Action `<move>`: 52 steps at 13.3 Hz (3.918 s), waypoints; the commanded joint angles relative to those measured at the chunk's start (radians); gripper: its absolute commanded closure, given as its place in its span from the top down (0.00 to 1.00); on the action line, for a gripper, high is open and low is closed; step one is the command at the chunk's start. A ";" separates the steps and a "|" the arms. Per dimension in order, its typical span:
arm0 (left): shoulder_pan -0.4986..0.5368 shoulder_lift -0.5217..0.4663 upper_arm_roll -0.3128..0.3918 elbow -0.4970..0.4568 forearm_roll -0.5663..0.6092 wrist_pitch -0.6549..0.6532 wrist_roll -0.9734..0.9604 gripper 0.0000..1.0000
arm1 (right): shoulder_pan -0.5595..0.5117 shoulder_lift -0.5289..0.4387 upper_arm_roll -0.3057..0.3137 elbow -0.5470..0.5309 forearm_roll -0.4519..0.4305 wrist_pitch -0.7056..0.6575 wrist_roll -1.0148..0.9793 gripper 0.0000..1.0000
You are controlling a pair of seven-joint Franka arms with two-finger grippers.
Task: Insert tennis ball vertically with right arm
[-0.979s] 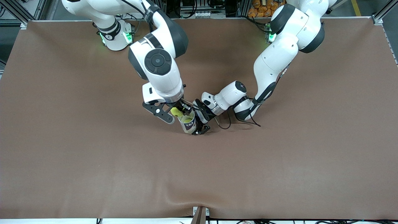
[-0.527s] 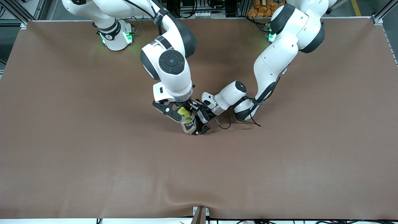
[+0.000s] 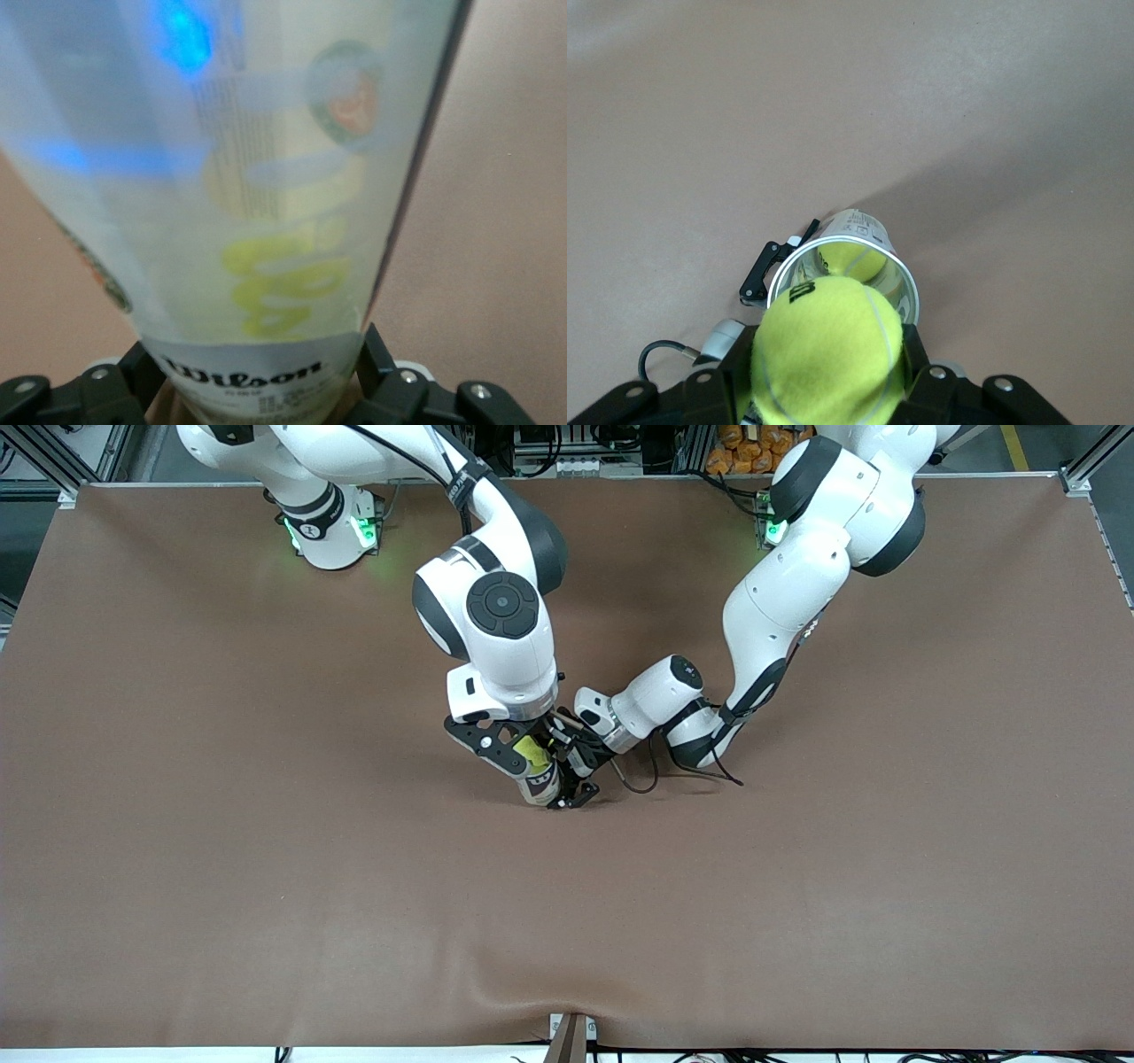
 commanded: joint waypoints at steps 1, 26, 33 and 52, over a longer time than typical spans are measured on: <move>0.007 0.018 -0.003 0.011 0.021 0.022 0.006 0.91 | 0.009 0.020 -0.010 0.037 -0.019 0.007 0.024 1.00; 0.039 0.001 -0.003 -0.045 0.021 0.021 -0.026 1.00 | -0.649 -0.311 -0.009 0.040 0.041 -0.446 -0.819 1.00; 0.073 -0.051 -0.011 -0.130 0.027 0.019 -0.029 1.00 | -0.776 -0.310 -0.015 0.115 0.036 -0.430 -1.063 1.00; 0.378 -0.200 -0.162 -0.249 0.120 -0.002 -0.052 1.00 | -0.747 -0.477 0.013 -0.076 0.044 -0.370 -1.149 1.00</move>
